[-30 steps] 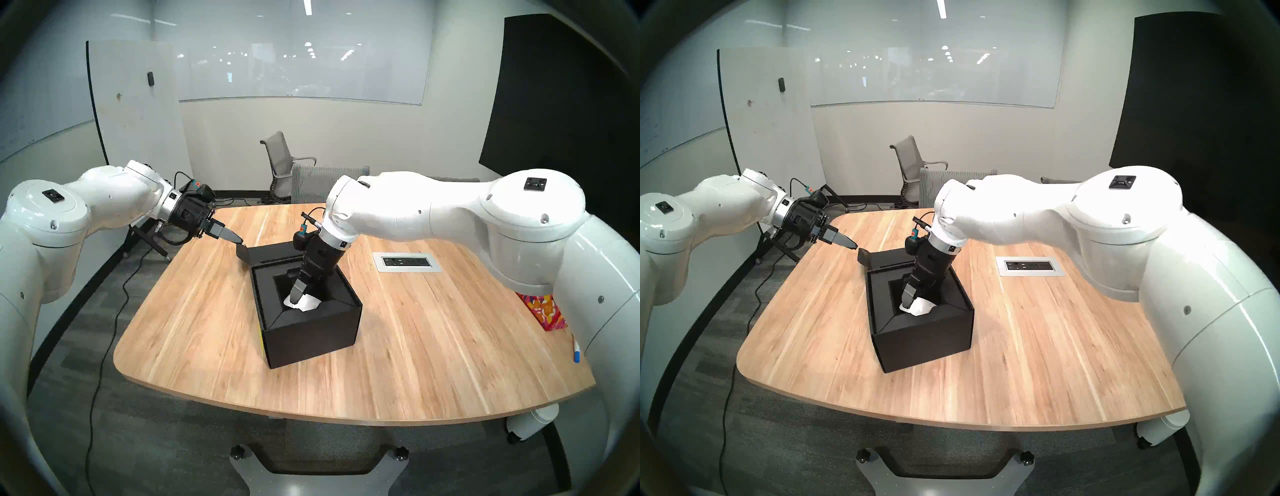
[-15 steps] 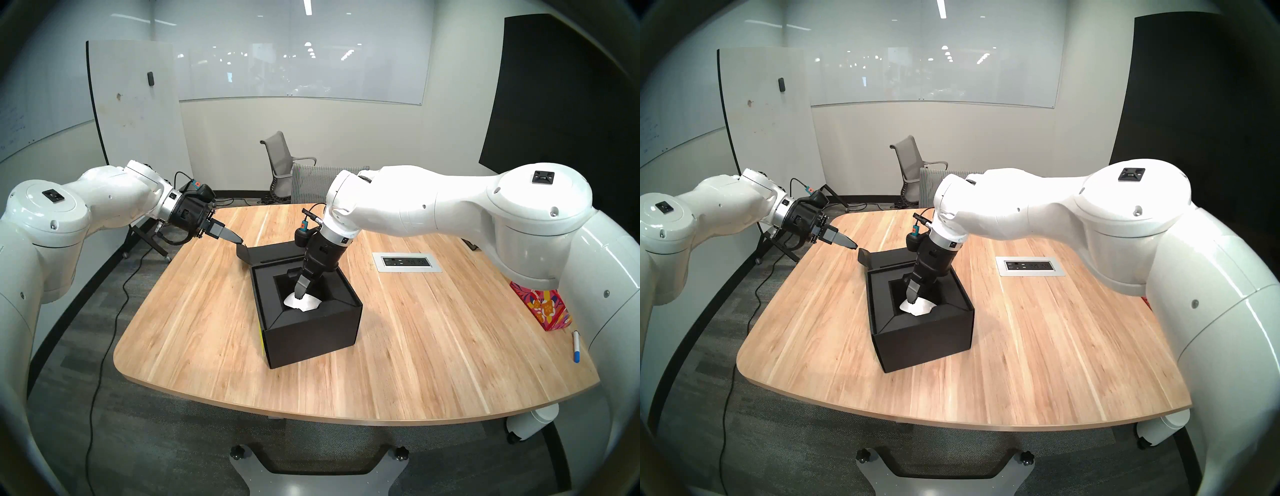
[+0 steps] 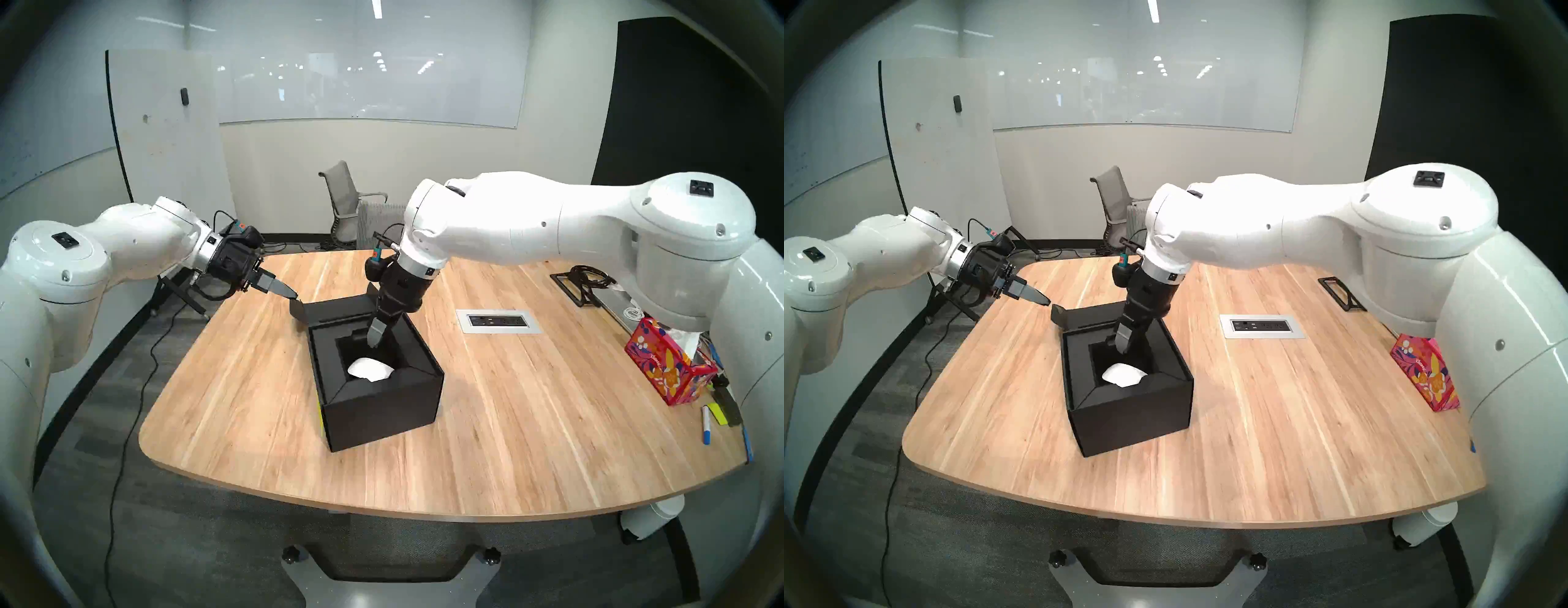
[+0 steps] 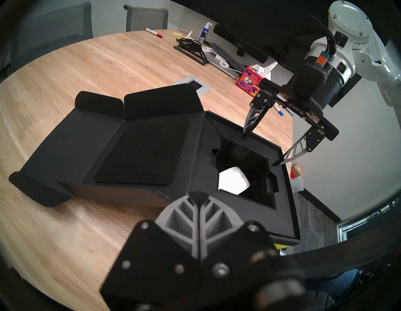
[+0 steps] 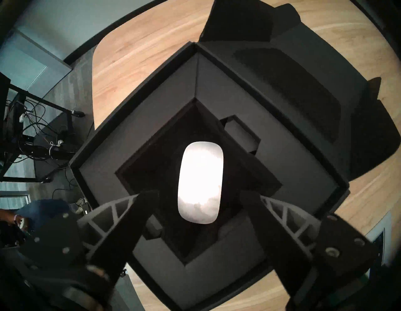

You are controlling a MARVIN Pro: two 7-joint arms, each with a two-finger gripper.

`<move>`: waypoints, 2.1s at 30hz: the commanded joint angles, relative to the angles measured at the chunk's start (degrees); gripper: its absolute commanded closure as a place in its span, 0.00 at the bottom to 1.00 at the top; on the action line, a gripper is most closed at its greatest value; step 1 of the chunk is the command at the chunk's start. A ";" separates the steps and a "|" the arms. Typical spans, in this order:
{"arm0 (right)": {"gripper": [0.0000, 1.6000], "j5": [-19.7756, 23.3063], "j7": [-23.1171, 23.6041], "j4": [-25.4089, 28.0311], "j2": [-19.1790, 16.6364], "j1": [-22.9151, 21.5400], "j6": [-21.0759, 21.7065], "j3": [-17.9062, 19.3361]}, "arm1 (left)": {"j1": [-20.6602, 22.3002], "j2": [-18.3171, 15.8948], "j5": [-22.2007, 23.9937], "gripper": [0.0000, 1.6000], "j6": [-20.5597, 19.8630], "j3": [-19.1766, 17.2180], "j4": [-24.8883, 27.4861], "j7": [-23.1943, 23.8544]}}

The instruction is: Open the box and place the mouse inside

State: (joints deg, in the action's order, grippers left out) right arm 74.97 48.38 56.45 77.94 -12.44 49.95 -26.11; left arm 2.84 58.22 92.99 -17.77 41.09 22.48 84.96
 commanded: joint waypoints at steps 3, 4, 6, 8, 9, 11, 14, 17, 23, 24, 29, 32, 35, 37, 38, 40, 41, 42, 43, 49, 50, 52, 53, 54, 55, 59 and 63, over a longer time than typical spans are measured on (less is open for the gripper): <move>0.10 1.32 -3.29 7.54 -7.77 -5.60 4.60 1.01 | 1.07 0.09 0.17 1.00 -0.05 -0.38 -0.15 0.04; 0.11 1.64 -3.37 7.52 -7.71 -5.90 5.05 0.47 | 1.07 0.10 0.17 1.00 -0.04 -0.38 -0.16 0.04; 0.13 2.02 -4.55 10.06 -9.83 -6.29 5.05 0.83 | 1.06 0.10 0.17 1.00 -0.04 -0.38 -0.17 0.04; 0.13 2.77 -4.99 10.37 -9.66 -6.97 5.05 -0.53 | 1.05 0.11 0.17 1.00 -0.04 -0.38 -0.18 0.04; 0.15 2.83 -5.56 11.96 -11.18 -6.99 5.05 -0.07 | 1.05 0.11 0.17 1.00 -0.03 -0.38 -0.18 0.04; 0.15 3.54 -6.23 13.20 -12.21 -7.51 5.05 -0.80 | 1.04 0.11 0.16 1.00 -0.03 -0.38 -0.20 0.04; 0.14 4.33 -7.02 15.26 -14.02 -8.36 5.05 -1.73 | 1.03 0.10 0.18 1.00 -0.02 -0.40 -0.14 0.04; 0.11 5.18 -7.87 17.90 -16.20 -9.46 5.05 -2.53 | 1.02 0.10 0.20 1.00 -0.01 -0.41 -0.10 0.04; 0.10 6.86 -9.32 22.71 -19.67 -11.57 5.05 -4.76 | 0.99 0.10 0.21 1.00 0.00 -0.44 -0.06 0.04; 0.09 7.21 -9.64 23.49 -19.98 -12.06 5.05 -5.26 | 0.99 0.10 0.21 1.00 0.00 -0.44 -0.06 0.04; 0.09 8.43 -11.11 27.74 -23.26 -13.64 5.05 -6.19 | 0.97 0.10 0.21 1.00 0.01 -0.45 -0.06 0.04; 0.10 9.30 -12.42 31.04 -25.90 -14.66 5.05 -6.51 | 0.96 0.10 0.21 1.00 0.01 -0.46 -0.06 0.04; 0.09 10.12 -13.56 33.51 -27.27 -15.69 5.05 -7.23 | 0.95 0.10 0.21 1.00 0.01 -0.47 -0.06 0.04; 0.09 10.56 -14.32 35.42 -28.89 -16.17 5.05 -7.38 | 0.94 0.11 0.21 1.00 0.01 -0.47 -0.06 0.04; 0.09 10.90 -14.53 35.46 -27.74 -16.55 5.05 -8.33 | 0.93 0.11 0.21 1.00 0.02 -0.48 -0.06 0.04; 0.09 11.44 -15.54 37.72 -30.17 -16.88 5.05 -8.47 | 0.92 0.11 0.21 1.00 0.02 -0.48 -0.06 0.04; 0.08 11.66 -15.77 37.87 -29.79 -17.04 5.05 -9.09 | 0.91 0.11 0.21 1.00 0.02 -0.48 -0.06 0.04; 0.07 11.98 -16.44 39.19 -31.20 -17.29 5.05 -9.31 | 0.91 0.11 0.21 1.00 0.02 -0.49 -0.06 0.04; 0.08 12.12 -16.75 39.89 -32.02 -17.36 5.05 -9.53 | 0.90 0.11 0.21 1.00 0.02 -0.49 -0.06 0.04; 0.09 13.31 -19.78 43.91 -35.17 -18.72 5.05 -12.15 | 0.86 0.12 0.21 1.00 0.03 -0.50 -0.07 0.04; 0.08 13.40 -20.15 44.36 -35.69 -18.79 5.05 -12.46 | 0.85 0.12 0.21 1.00 0.03 -0.51 -0.07 0.04; 0.06 13.78 -21.49 45.61 -36.33 -19.39 5.05 -13.56 | 0.85 0.12 0.21 1.00 0.03 -0.51 -0.07 0.04; 0.06 13.78 -21.95 46.24 -37.59 -19.43 5.05 -13.59 | 0.84 0.12 0.21 1.00 0.03 -0.51 -0.07 0.04; 0.06 13.96 -22.58 46.86 -38.12 -19.71 4.97 -14.00 | 0.84 0.12 0.21 1.00 0.03 -0.52 -0.08 0.04; 0.07 14.07 -23.32 47.63 -39.21 -19.98 4.73 -14.28 | 0.84 0.12 0.21 1.00 0.03 -0.52 -0.08 0.04; 0.06 14.24 -26.10 49.67 -41.20 -20.95 3.87 -15.77 | 0.82 0.12 0.21 1.00 0.03 -0.54 -0.08 0.04; 0.00 14.21 -28.92 51.94 -43.78 -22.17 2.36 -16.53 | 0.82 0.12 0.21 1.00 0.03 -0.55 -0.09 0.04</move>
State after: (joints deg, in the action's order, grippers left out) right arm 88.82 23.16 105.53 39.94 -30.92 54.45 -42.12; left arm 2.56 58.22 92.98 -17.76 40.95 22.44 84.97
